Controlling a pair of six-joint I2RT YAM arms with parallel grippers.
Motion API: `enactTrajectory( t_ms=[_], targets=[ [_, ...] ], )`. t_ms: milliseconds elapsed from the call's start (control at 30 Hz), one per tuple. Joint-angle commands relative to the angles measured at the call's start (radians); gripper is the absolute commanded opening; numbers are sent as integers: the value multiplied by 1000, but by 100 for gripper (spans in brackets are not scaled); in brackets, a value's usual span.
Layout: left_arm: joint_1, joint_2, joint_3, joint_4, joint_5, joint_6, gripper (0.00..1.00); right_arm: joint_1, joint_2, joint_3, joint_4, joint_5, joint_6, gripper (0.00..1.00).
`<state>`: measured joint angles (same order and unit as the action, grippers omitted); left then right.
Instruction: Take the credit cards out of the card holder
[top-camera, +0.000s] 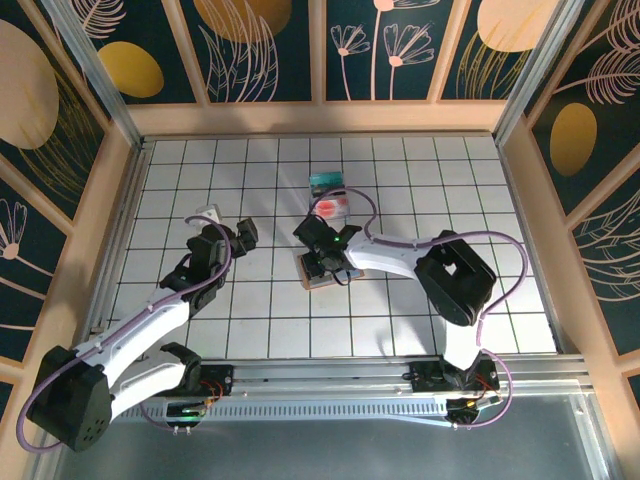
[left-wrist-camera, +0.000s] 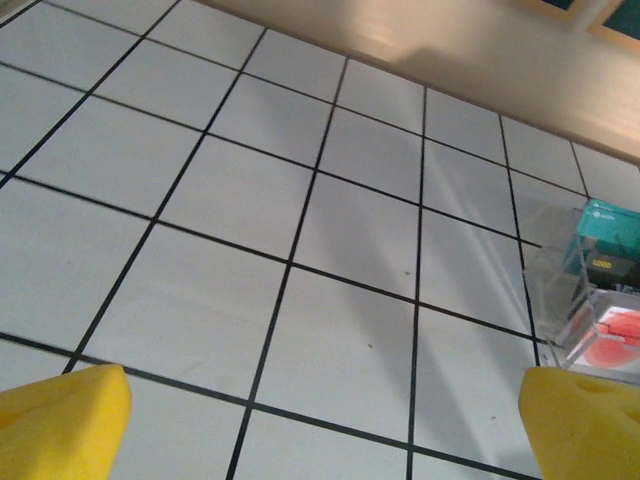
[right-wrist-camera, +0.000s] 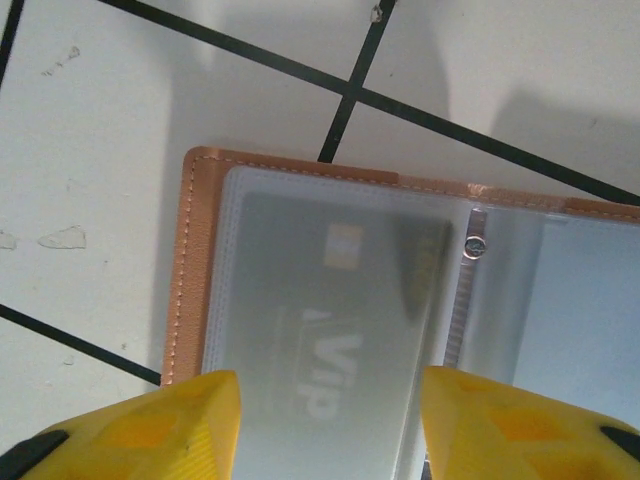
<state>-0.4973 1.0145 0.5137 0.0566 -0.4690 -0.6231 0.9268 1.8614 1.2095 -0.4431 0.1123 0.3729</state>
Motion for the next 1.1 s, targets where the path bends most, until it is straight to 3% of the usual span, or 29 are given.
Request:
enactTrajectory(
  t_ms=[0,300,700,1067],
  targets=[
    [3,-24,-29,22,-59,-83,99,7,14,34,-30,5,-9,55],
    [3,-20,-41,33,-59,-125,99,26,18,33,-37,-30,4,66],
    [4,-27,-46,43,-41,-120,99,24,47,1,-36,-5,29,65],
    [4,-7,-37,53,-29,-104,99,20,53,-18,-14,-25,38,44]
  ],
)
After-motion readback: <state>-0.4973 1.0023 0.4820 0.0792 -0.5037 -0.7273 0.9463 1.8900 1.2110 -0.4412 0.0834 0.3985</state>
